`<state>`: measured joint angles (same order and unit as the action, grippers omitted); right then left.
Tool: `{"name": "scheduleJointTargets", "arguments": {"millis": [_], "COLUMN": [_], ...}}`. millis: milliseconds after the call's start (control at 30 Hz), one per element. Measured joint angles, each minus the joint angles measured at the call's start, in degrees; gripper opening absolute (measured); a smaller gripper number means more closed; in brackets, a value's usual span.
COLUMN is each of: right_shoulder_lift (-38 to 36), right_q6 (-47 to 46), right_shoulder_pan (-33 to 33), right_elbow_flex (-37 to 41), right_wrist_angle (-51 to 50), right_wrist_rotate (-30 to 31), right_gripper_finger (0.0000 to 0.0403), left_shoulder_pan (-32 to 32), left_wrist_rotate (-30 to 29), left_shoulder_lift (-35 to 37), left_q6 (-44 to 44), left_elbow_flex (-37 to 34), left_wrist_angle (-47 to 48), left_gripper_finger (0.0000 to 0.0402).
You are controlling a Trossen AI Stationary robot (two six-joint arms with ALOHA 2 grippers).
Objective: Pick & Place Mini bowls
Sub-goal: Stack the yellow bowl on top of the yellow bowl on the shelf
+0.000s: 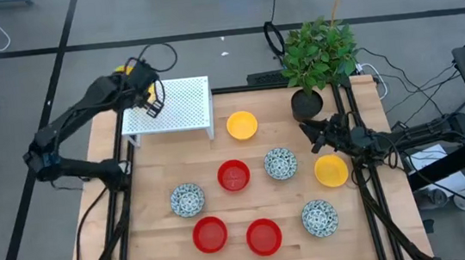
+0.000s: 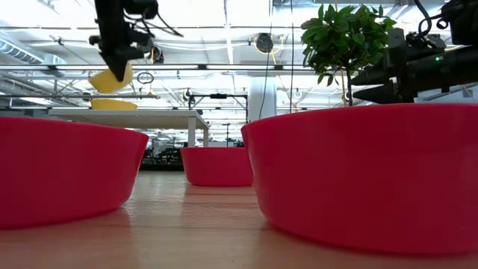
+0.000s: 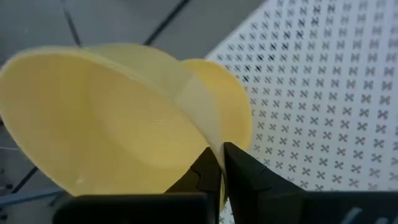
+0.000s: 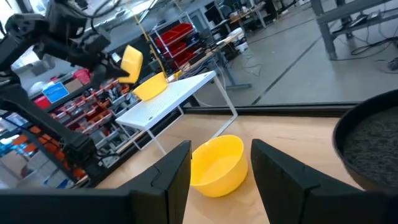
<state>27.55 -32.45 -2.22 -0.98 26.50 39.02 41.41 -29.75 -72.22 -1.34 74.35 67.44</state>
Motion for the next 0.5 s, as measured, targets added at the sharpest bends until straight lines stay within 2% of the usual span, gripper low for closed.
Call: {"name": "scheduleJointTargets", "arguments": {"millis": [133, 333, 500], "right_shoulder_lift": [0.00, 0.00, 0.00], "right_q6": [0.07, -1.56, -1.79], "right_shoulder_pan": [0.00, 0.00, 0.00], "right_elbow_flex": [0.00, 0.01, 0.01], "right_wrist_angle": [0.00, 0.00, 0.00], "right_wrist_rotate": [0.18, 0.21, 0.21], "right_gripper_finger": [0.0155, 0.0155, 0.0155], "left_shoulder_pan": [2.38, 3.49, 3.96], "left_wrist_rotate": [3.77, 2.38, 1.96], "left_shoulder_lift": [-3.68, -6.20, -6.21], "left_q6": [2.24, 5.55, 7.05], "left_elbow_flex": [-0.02, -0.02, -0.02], "left_wrist_angle": [0.01, -0.04, -0.17], "left_gripper_finger": [0.0006, 0.0029, 0.0019]}}
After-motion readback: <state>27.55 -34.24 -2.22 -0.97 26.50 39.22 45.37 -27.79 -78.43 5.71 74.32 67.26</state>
